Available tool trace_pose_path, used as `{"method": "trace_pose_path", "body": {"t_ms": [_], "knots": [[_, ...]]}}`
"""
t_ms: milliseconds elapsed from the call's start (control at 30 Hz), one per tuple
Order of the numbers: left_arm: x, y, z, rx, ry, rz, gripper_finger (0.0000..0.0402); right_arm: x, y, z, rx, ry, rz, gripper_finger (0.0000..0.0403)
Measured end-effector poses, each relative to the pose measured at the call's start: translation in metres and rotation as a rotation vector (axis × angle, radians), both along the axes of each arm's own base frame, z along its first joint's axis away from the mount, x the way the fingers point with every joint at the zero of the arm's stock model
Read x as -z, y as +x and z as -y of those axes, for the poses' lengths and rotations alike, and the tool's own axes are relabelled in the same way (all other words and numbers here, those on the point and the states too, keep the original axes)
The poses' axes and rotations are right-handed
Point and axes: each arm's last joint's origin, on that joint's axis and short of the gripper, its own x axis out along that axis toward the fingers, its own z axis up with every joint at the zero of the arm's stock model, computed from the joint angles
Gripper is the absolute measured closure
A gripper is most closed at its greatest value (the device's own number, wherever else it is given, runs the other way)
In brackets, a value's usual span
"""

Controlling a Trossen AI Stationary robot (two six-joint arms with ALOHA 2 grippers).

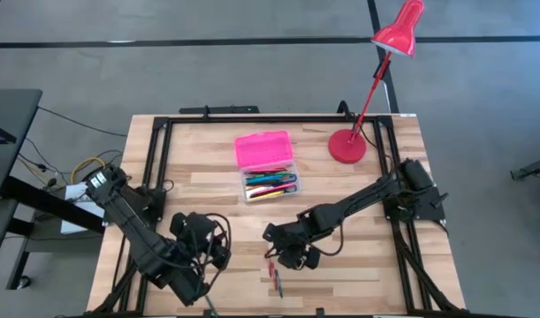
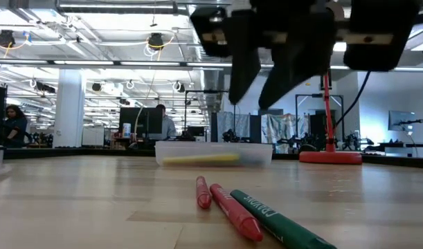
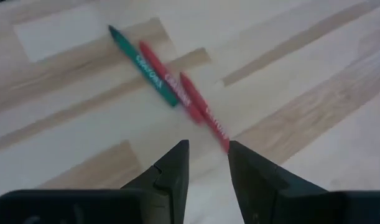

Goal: Pick & place school supplies into a supply box
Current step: Put the red crayon into the pink supply box

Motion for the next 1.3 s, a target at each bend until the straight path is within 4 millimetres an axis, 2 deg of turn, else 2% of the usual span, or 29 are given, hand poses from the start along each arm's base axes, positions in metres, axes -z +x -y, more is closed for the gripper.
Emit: {"method": "trace_pose_path", "body": {"t_ms": [300, 500, 800, 1300], "knots": [[0.029, 0.0, 0.001, -0.053, -0.004, -0.003, 0.0251, 0.027, 0.023, -0.006, 0.001, -0.006, -0.025, 0.0296], [0.033, 0.001, 0.002, -0.052, -0.016, -0.001, 0.0251, 0.046, 0.033, -0.01, 0.008, -0.02, -0.06, 0.0296], [0.033, 0.0, 0.004, -0.043, -0.021, -0.008, 0.0251, 0.047, 0.038, -0.011, 0.012, -0.022, -0.049, 0.0296], [0.033, 0.0, 0.004, -0.025, -0.01, -0.02, 0.0251, 0.05, 0.044, 0.011, 0.051, -0.024, -0.071, 0.0296]]}}
